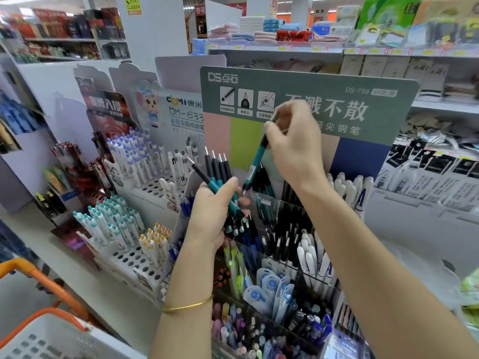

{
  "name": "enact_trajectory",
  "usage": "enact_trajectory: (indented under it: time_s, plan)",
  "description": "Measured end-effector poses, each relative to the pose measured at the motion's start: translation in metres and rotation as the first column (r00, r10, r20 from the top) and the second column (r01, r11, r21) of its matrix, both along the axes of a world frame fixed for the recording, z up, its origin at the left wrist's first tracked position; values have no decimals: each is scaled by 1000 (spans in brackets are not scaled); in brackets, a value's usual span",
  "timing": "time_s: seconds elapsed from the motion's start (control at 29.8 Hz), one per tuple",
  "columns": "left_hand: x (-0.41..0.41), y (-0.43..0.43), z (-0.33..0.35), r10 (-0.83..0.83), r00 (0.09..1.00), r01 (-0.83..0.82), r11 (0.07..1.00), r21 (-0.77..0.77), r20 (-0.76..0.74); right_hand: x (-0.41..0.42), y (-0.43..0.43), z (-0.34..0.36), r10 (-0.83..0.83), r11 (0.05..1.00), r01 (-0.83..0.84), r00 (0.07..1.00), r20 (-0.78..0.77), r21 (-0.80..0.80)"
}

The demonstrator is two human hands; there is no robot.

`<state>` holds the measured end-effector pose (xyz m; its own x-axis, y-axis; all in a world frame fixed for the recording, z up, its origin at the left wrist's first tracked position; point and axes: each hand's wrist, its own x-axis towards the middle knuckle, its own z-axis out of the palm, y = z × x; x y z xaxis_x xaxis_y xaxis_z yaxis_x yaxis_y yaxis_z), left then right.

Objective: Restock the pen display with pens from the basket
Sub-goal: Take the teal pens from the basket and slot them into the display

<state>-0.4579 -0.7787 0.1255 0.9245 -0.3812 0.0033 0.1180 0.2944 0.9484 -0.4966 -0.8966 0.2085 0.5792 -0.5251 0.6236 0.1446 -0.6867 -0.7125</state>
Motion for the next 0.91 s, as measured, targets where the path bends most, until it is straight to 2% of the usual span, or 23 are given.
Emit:
enact_trajectory:
  time_s: [0.07, 0.13, 0.24, 0.3, 0.44, 0.5, 0.57, 0.6, 0.67, 0.71, 0.81, 0.91]
  plan:
    - [2, 1, -1, 58, 998, -57, 998, 15, -39, -3, -4, 2, -98, 994, 104, 988, 121, -41]
    - [3, 0, -1, 77, 996, -77, 997, 2, -50, -3, -4, -2, -149, 972, 167, 982, 121, -165]
    - [1, -2, 3, 61, 998, -61, 998, -5, -26, 2, -3, -19, -243, 878, 192, 968, -62, -438]
    - [-2, -2, 4, 45, 999, -45, 999, -5, -8, 5, -2, -25, -355, 794, 181, 913, -201, -580]
    - [-5, -3, 7, 6, 1000, -7, 1000, -10, -7, 8, 1, -29, -502, 680, 105, 788, -357, -725]
    - [-6, -2, 7, -15, 1000, 15, 1000, -18, 3, 8, 2, -30, -534, 647, 117, 775, -338, -753]
    - [-6, -1, 7, -53, 998, 53, 998, -21, 22, 7, 1, -29, -511, 646, 220, 836, -200, -731]
    - [-7, 0, 7, -76, 997, 77, 997, -24, 33, 5, 1, -26, -455, 692, 236, 876, -159, -682]
    - [-9, 0, 9, -123, 990, 126, 991, -35, 69, 0, 4, -18, -275, 833, 128, 940, -202, -539]
    - [-10, -1, 10, -140, 986, 144, 989, -40, 90, -3, 7, -15, -199, 873, 49, 945, -261, -486]
    - [-13, -4, 11, -158, 982, 165, 985, -59, 107, -5, 7, -14, -134, 890, -45, 925, -356, -453]
    - [-13, -4, 10, -171, 981, 177, 983, -57, 93, -1, 3, -17, -37, 944, -85, 934, -357, -320]
